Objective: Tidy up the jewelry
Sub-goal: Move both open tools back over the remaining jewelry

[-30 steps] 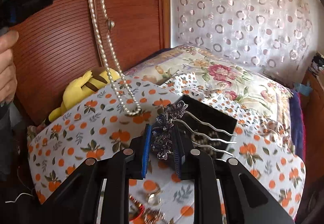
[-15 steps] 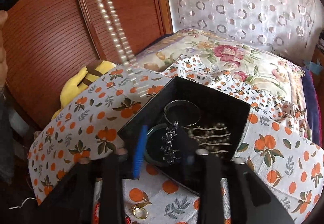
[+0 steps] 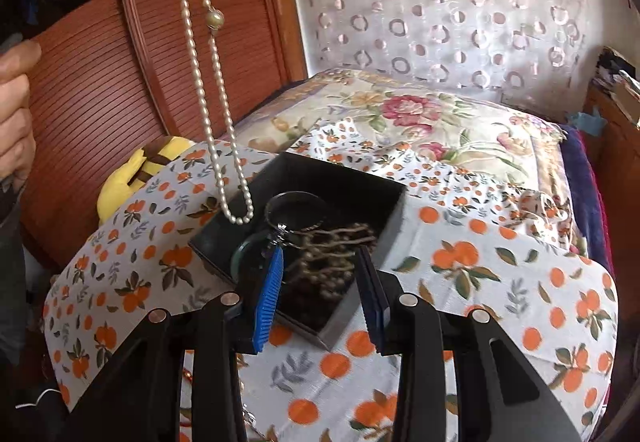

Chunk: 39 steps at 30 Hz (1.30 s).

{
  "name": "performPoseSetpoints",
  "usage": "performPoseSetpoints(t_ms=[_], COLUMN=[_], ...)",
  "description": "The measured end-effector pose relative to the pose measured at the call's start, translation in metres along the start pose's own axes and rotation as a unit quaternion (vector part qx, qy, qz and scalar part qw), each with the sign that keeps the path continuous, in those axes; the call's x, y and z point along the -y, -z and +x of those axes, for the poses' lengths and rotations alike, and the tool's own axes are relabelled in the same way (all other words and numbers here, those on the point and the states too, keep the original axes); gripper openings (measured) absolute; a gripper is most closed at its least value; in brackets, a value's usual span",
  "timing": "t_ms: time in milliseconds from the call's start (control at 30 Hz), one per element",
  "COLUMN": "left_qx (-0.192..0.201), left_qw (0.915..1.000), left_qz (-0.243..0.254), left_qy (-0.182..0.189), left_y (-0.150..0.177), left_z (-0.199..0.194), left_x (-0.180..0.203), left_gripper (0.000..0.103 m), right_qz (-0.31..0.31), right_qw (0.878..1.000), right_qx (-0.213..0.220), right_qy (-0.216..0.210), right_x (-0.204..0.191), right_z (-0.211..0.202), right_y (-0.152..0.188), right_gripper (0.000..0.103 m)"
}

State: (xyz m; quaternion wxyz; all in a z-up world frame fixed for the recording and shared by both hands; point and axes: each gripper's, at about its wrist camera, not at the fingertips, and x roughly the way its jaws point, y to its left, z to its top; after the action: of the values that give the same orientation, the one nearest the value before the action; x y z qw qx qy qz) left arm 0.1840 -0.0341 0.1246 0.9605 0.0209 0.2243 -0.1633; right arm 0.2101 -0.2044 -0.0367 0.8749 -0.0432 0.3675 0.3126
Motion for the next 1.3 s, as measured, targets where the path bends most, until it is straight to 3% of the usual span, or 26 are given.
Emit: performPoseSetpoints(t_ms=[267,533,633,1300], left_qx=[-0.024,-0.067,-0.081,-0.143], left_qw=[0.9997,0.9977,0.9966,0.9895], left_qz=[0.005,-0.007,-0.013,-0.018], left_qy=[0.003,0.009,0.006,0.005], left_y=[0.013,0.047,0.065,0.175], left_z=[0.016,0.024,0.019,-0.028], left_x=[0.003,0.001,-0.003,0.01], left_gripper=[0.004,0.006,0.014,0.015], right_qz=[0.009,0.015,0.017,0.017], right_qw=[1.0,1.0,1.0,0.999], right_qx=[0.002,-0.002,-0.001,-0.022], right_qy=[0.004,0.013,0.015,0.03], right_x=[0.008,0.005,0.001,-0.037], right_z=[-0.004,-0.01,-0.014,-0.038], right_y=[0.011,0.025,0.031,0.093], right_gripper=[0.04,0.04,0.04,0.04])
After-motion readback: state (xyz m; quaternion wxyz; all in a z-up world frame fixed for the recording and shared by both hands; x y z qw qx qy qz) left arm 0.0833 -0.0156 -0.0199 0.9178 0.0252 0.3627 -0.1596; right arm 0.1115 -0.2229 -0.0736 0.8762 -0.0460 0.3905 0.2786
